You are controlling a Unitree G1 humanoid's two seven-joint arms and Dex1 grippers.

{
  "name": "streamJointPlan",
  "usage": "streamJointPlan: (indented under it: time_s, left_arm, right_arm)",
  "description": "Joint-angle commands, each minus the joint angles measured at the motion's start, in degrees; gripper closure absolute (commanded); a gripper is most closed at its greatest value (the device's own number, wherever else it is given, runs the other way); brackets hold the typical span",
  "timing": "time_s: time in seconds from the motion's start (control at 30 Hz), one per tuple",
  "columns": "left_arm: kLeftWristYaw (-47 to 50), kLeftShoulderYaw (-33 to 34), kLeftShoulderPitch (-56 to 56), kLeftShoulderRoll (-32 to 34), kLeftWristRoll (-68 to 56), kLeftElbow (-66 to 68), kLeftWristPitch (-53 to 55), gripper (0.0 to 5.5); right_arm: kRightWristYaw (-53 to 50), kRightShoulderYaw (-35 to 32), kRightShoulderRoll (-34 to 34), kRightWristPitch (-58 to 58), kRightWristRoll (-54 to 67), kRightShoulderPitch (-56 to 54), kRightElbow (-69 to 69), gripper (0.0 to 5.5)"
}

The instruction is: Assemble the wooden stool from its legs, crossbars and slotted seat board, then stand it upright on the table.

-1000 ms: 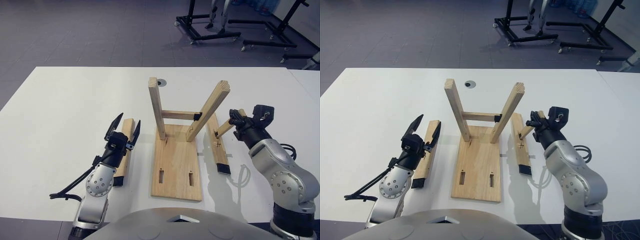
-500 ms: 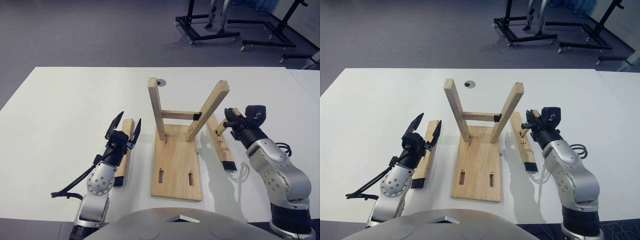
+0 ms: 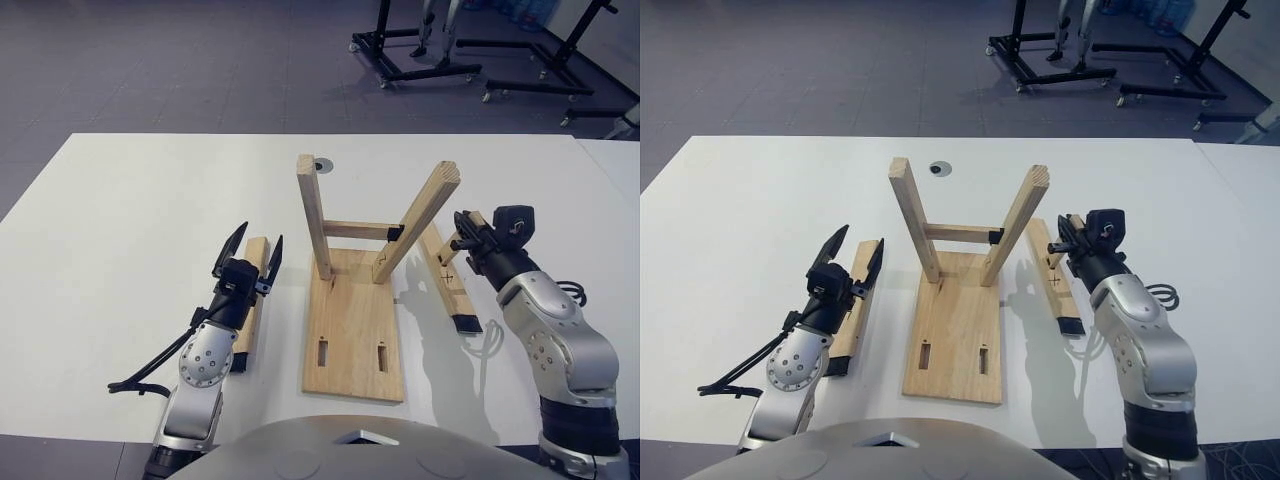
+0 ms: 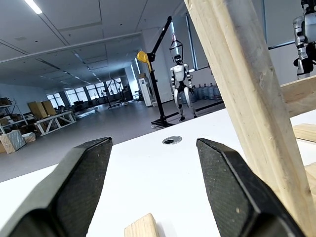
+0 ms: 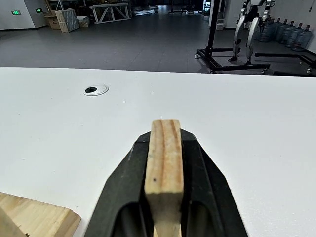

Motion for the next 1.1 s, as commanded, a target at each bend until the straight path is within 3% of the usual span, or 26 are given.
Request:
streamJointPlan:
  time_s: [0.03,0.4,0.67,0.9,1.1]
  left_arm:
    - [0.6,-0.1,-0.4,-0.3,0.4,0.6,-0.2,2.4]
    - [1.2,0.4,-1.0,-0.2,0.8,1.5,-1.4,2.4]
    - [1.5,2.0,-0.9,0.2,0.8,1.2,-2.0,2.4]
    - [1.9,1.6,-1.3,-0.4,0.7,2.1,-2.0,2.4]
    - [1.3,1.5,-1.8,-0.1,0.1,2.6,-1.9,2.4]
  right_arm:
    - [-0.5,-0.1,0.9,4.0,-1.4,1.5,4.5,5.11]
    - [2.5,-3.4,3.5,3.3,1.4,-3.2,2.3,2.77]
    - [3.7,-9.2,2.7,2.2,6.1,-11.5,-2.7,2.72]
    - [1.0,-7.8,1.9,5.2,7.8,-27.8,0.2,2.72]
    - [1.0,-4.7,1.1,3.4,0.4,-17.3,2.9,2.72]
